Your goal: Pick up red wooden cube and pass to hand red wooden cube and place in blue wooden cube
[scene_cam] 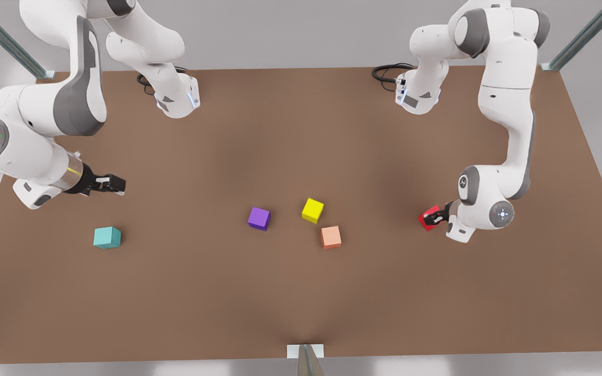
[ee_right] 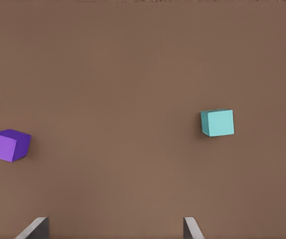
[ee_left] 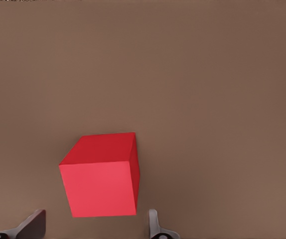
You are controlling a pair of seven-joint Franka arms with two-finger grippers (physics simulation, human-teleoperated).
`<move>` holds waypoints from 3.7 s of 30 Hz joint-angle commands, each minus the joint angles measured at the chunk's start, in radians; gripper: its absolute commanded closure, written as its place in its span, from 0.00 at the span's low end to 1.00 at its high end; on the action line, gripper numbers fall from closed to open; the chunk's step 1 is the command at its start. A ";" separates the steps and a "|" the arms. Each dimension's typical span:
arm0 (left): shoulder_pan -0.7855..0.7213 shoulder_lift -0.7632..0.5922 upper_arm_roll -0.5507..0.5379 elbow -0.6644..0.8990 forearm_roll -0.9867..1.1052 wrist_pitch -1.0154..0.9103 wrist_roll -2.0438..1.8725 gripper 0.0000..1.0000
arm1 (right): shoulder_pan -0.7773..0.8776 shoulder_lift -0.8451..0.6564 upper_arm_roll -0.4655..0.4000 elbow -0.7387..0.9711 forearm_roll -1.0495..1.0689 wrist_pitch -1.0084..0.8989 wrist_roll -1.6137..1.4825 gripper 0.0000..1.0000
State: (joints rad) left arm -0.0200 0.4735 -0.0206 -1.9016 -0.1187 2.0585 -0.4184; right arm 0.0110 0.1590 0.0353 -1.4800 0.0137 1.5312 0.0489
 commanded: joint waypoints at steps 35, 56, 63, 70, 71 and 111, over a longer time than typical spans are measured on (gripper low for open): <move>0.020 0.125 -0.114 0.104 -0.004 0.137 -0.275 0.36 | 0.044 0.088 -0.006 0.003 0.472 0.007 -0.273 0.00; -0.001 0.712 -0.710 0.865 -0.869 -0.067 0.705 0.38 | 0.029 0.760 0.135 0.337 1.207 0.297 -2.252 0.00; -0.051 0.726 -0.719 0.877 -0.883 0.111 0.831 0.39 | 0.083 0.758 0.135 0.293 1.263 0.363 -2.252 0.00; -0.054 0.726 -0.720 0.874 -0.931 0.112 0.822 0.39 | 0.090 0.643 0.153 0.104 1.321 0.372 -2.259 0.00; -0.054 0.726 -0.722 0.874 -0.931 0.112 0.822 0.39 | 0.090 0.628 0.153 0.081 1.328 0.372 -2.259 0.00; -0.081 0.728 -0.722 0.874 -0.932 0.147 0.767 0.39 | 0.245 0.695 0.184 0.082 1.591 0.546 -2.258 0.00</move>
State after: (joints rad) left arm -0.0988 1.2029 -0.7417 -1.0281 -1.0381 2.2045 0.2856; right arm 0.2556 0.8538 0.2184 -1.3953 1.5910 2.0623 -2.1701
